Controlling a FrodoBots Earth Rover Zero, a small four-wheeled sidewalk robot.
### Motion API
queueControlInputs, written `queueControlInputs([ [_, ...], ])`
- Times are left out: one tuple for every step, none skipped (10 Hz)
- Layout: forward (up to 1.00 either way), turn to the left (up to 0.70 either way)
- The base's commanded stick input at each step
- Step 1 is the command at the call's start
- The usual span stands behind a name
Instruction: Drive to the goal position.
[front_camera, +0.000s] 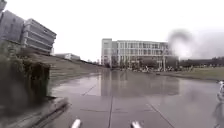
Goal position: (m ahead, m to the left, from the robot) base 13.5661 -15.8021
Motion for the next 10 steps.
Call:
queueControlInputs([
  [0.7,0.0],
  [0.7,0.0],
  [0.7,0.0],
  [0.7,0.0],
  [0.7,0.0],
  [0.7,0.0],
  [0.7,0.0],
  [0.7,0.0],
  [0.7,0.0],
  [0.7,0.0],
])
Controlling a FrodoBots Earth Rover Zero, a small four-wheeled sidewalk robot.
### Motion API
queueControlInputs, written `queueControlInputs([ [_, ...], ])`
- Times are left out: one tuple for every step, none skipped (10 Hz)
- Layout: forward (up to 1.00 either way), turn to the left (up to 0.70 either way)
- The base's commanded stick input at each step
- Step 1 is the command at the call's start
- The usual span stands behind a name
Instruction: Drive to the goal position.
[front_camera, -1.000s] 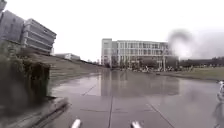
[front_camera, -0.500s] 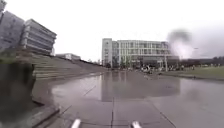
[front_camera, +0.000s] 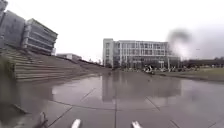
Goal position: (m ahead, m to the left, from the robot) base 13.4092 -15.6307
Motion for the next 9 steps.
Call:
queueControlInputs([
  [0.7,0.0],
  [0.7,0.0],
  [0.7,0.0],
  [0.7,0.0],
  [0.7,0.0],
  [0.7,0.0],
  [0.7,0.0],
  [0.7,0.0],
  [0.7,0.0],
])
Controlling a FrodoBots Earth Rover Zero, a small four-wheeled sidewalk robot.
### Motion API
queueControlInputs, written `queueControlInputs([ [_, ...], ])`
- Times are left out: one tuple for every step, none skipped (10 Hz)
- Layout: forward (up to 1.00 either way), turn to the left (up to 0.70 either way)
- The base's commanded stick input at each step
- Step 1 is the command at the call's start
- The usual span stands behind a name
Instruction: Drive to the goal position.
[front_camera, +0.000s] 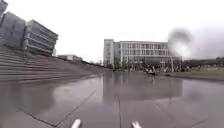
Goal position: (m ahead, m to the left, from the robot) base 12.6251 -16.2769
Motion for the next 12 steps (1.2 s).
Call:
queueControlInputs([
  [0.7,0.0],
  [0.7,0.0],
  [0.7,0.0],
  [0.7,-0.01],
  [0.7,-0.02],
  [0.7,-0.03],
  [0.7,-0.33],
  [0.7,-0.01],
  [0.7,0.0],
  [0.7,0.0],
  [0.7,0.0],
  [0.7,0.0],
])
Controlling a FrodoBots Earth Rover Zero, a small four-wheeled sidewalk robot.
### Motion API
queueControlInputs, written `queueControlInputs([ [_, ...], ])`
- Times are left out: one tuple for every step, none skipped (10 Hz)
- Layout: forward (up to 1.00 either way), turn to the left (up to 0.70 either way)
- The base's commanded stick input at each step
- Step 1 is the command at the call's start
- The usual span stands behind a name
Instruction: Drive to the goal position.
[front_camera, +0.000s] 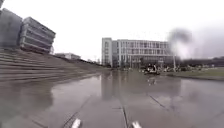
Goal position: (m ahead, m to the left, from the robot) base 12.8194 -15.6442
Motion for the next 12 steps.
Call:
queueControlInputs([
  [0.7,0.0],
  [0.7,0.0],
  [0.7,0.0],
  [0.7,0.0],
  [0.7,0.0],
  [0.7,0.0],
  [0.7,0.0],
  [0.7,0.0],
  [0.7,0.0],
  [0.7,0.0],
  [0.7,0.0],
  [0.7,0.0],
])
